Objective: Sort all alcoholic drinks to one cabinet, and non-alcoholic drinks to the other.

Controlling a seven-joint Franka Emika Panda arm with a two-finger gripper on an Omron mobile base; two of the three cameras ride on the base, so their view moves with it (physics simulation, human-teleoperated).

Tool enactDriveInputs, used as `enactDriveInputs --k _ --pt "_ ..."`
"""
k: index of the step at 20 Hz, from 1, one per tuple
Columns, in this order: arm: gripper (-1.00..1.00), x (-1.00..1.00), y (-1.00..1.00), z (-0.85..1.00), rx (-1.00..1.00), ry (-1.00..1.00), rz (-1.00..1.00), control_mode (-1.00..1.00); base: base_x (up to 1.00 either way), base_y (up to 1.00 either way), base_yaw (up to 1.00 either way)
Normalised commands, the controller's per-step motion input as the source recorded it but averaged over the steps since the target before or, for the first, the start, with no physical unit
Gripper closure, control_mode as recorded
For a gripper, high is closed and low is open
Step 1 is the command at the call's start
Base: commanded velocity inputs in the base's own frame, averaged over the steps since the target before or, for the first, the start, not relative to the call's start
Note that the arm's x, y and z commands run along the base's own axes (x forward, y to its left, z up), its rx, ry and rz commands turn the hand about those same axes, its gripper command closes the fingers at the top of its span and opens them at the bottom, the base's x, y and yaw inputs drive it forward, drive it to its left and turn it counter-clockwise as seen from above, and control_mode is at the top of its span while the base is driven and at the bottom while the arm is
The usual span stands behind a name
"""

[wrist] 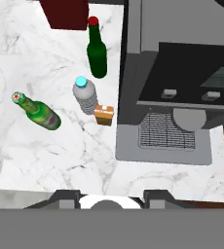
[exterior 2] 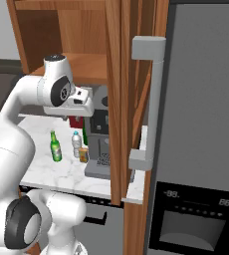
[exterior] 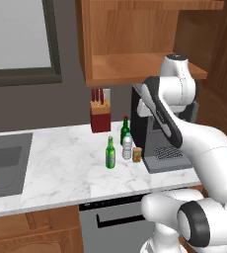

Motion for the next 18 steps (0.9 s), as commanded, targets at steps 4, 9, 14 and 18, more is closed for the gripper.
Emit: enactDriveInputs --k 4,9,14,18 --pt "-1.00 -0.14 0.00 0.00 0.00 0.00 0.00 -1.00 0.00 0.00 0.00" --pt "-1.00 -0.32 0.12 0.00 0.00 0.00 0.00 -1.00 0.00 0.00 0.00" --pt "-1.00 -0.34 0.33 0.00 -0.02 0.00 -0.04 -1.00 0.00 0.00 0.00" --pt "-1.00 -0.21 0.52 0.00 -0.04 -0.01 -0.07 -1.00 0.00 0.00 0.00"
